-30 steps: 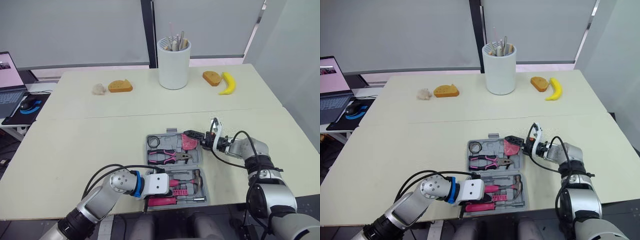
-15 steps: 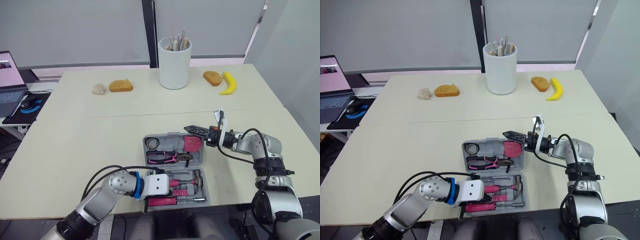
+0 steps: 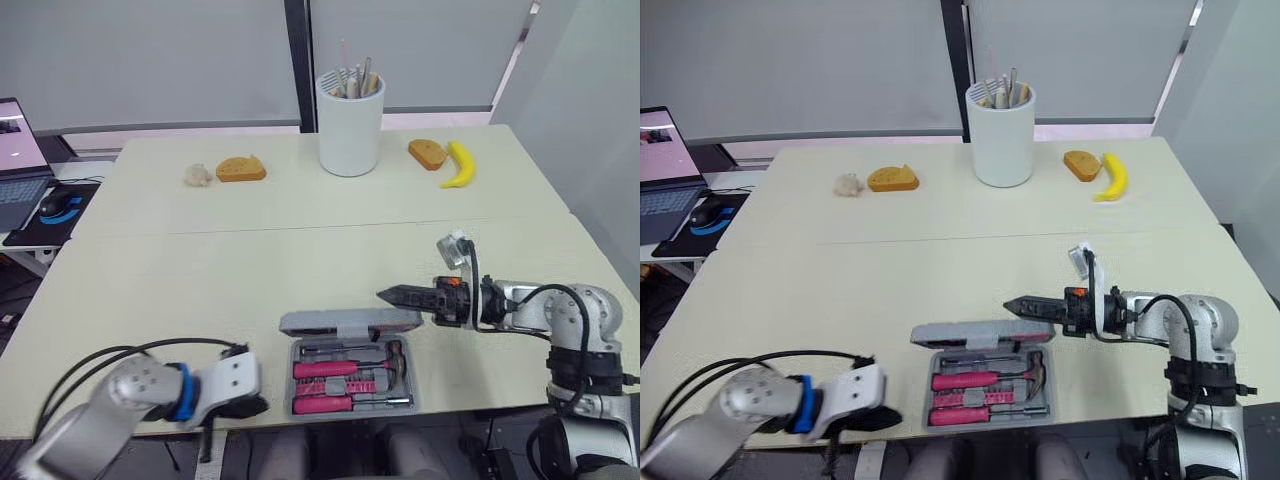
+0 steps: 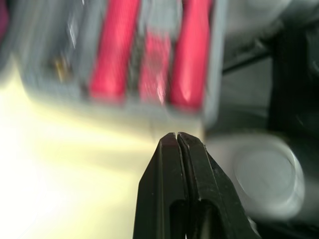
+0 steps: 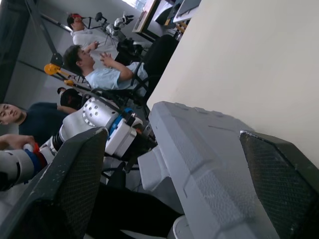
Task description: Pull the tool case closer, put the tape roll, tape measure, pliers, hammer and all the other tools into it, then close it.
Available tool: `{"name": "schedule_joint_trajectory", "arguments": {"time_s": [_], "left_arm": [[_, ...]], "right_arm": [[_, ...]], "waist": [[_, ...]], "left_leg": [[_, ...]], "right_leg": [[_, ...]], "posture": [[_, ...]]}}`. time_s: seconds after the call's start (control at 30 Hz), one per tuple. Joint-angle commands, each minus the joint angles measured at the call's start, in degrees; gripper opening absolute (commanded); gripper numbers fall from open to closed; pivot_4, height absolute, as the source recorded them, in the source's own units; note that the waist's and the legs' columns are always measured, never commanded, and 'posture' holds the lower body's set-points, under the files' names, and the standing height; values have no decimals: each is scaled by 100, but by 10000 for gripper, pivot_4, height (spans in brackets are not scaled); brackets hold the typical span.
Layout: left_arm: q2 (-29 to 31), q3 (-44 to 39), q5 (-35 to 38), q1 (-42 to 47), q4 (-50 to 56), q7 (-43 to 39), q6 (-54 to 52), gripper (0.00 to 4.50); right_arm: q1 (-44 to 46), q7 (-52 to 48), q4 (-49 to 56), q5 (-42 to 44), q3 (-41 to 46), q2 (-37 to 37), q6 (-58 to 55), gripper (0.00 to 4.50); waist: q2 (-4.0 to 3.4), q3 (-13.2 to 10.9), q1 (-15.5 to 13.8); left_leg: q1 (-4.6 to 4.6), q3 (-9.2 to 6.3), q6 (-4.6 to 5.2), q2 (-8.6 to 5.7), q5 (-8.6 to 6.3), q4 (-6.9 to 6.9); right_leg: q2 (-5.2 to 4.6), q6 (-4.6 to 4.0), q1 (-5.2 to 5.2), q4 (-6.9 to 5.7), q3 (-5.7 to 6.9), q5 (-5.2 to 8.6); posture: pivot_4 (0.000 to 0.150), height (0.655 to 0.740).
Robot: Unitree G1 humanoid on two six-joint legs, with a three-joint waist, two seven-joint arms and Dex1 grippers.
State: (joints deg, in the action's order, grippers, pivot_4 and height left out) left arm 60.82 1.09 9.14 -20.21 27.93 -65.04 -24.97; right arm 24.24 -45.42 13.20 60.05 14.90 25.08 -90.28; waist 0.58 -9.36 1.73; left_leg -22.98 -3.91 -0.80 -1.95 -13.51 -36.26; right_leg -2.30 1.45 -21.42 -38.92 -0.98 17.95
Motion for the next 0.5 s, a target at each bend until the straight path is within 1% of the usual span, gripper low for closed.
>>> {"name": "schedule_joint_trajectory", "arguments": {"time_s": [0.03, 0.17, 0.23, 0.27, 0.3, 0.33, 0.37, 0.4, 0.43, 0.47, 0.5], "left_arm": [[146, -758, -12, -425, -503, -59, 535, 0], [-223, -717, -32, 130, -1078, 299, 834, 0], [-391, -652, -26, 396, -1247, 386, 921, 0], [-551, -645, 6, 637, -1425, 493, 963, 0], [-699, -648, 46, 869, -1596, 581, 1005, 3763], [-832, -650, 47, 1078, -1773, 677, 1072, 5707], [-945, -647, 13, 1255, -1963, 755, 1212, 8876], [-1042, -647, 15, 1378, -2108, 785, 1309, 12074], [-1103, -643, 16, 1454, -2211, 797, 1383, 15295], [-1168, -649, 42, 1529, -2321, 790, 1474, 18695], [-1221, -650, 52, 1608, -2435, 800, 1571, 22151]], "right_arm": [[-442, 246, 822, 1149, 363, 363, -222, 44602], [-1180, 678, 1586, 1828, 674, 728, -66, 44602], [-1386, 933, 1851, 1808, 715, 846, 232, 44602], [-1507, 873, 2144, 1286, 645, 1013, 745, 44602], [-1646, 831, 2372, 571, 454, 1253, 1371, 45000], [-1804, 790, 2467, -315, 122, 1580, 2122, 45000], [-2006, 633, 2428, -1259, -286, 1993, 2994, 45000], [-2255, 333, 2232, -2203, -696, 2446, 4045, 45000], [-2438, 89, 2054, -2829, -963, 2735, 4824, 45000], [-2578, -37, 1751, -3396, -1149, 2939, 5601, 45000], [-2661, -59, 1410, -3755, -1202, 2985, 6183, 45000]], "waist": [[0, -6, -30], [-2, -16, -179], [12, -20, -177], [14, -22, -170], [15, -23, -168], [16, -23, -167], [21, -22, -165], [27, -21, -161], [30, -22, -158], [38, -24, -147], [45, -27, -123]], "left_leg": [[2, 0, 0, 0, 0, 8], [1, -3, 0, 0, 1, 9], [2, 7, -1, 7, 2, 7], [0, 17, -1, 12, 2, 7], [0, 25, -1, 12, 2, 7], [0, 32, -1, 12, 2, 6], [1, 37, -2, 12, 2, 6], [1, 40, -2, 12, 2, 6], [1, 44, -3, 12, 2, 6], [2, 49, -3, 11, 2, 7], [4, 54, -5, 13, 1, 9]], "right_leg": [[-2, -2, -1, 1, 0, 1], [-10, -1, 3, 5, 14, 3], [-15, 0, 7, 7, 20, 4], [-15, 0, 4, 9, 17, 3], [-17, 1, 3, 10, 14, 3], [-19, 2, 1, 10, 13, 3], [-20, 4, 0, 13, 13, 3], [-19, 6, -1, 14, 14, 3], [-19, 10, 0, 17, 13, 3], [-19, 13, -1, 18, 12, 3], [-17, 14, 0, 21, 11, 3]], "posture": [[1500, 7400], [1500, 7400], [1500, 7400], [1500, 7400], [1500, 7400], [1500, 7400], [1500, 7400], [1500, 7400], [1500, 7400], [1500, 7400], [1500, 7400]]}}
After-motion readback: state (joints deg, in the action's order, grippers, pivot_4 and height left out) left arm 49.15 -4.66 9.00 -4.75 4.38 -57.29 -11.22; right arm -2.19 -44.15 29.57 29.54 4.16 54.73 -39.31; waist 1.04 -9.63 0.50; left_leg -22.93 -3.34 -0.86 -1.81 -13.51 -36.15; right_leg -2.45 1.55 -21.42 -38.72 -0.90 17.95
